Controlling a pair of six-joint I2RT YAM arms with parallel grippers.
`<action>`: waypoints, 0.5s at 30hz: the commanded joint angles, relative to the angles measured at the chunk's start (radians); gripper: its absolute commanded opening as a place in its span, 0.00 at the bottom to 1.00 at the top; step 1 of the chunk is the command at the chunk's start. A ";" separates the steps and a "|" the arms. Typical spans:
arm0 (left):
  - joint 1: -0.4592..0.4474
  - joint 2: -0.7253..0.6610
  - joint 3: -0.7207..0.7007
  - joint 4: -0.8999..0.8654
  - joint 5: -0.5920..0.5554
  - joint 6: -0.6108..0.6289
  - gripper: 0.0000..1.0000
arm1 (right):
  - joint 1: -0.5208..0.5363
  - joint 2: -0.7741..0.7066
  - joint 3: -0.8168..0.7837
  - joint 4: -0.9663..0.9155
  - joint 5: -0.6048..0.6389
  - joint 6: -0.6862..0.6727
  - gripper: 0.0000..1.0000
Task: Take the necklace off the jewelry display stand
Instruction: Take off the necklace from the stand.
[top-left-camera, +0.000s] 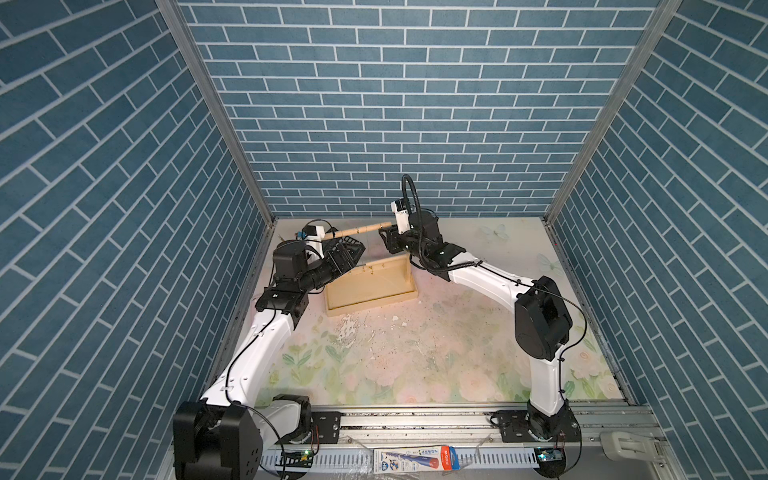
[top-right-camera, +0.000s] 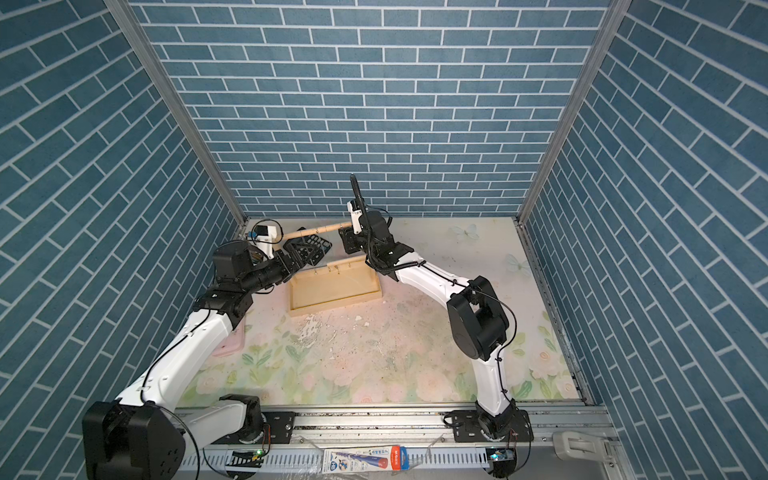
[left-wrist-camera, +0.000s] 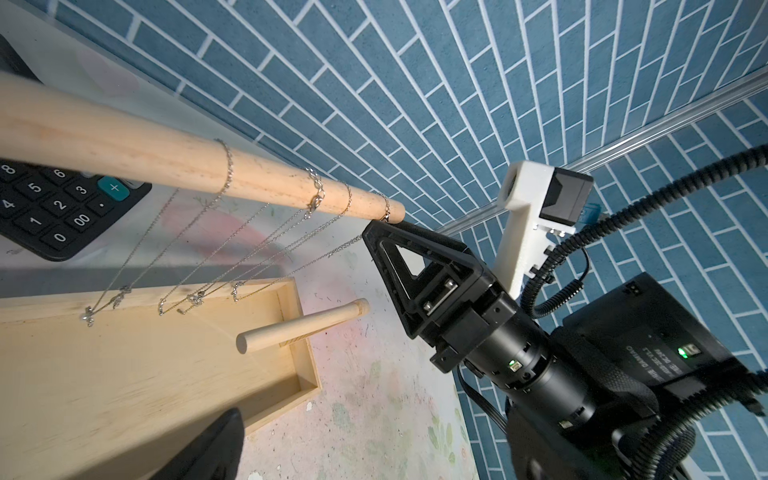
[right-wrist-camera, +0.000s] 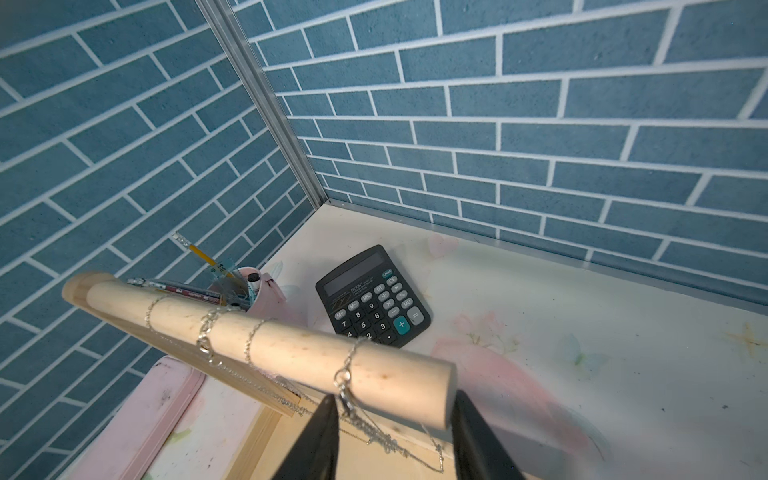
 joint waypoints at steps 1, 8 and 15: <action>0.004 -0.009 -0.009 0.008 0.011 0.003 0.99 | 0.007 0.021 0.028 -0.007 0.014 0.000 0.40; 0.004 -0.004 -0.011 0.007 0.009 0.000 0.99 | 0.010 0.032 0.034 -0.004 0.019 0.001 0.33; 0.004 0.002 -0.015 0.015 0.015 -0.010 0.99 | 0.013 0.041 0.052 -0.004 0.022 0.007 0.27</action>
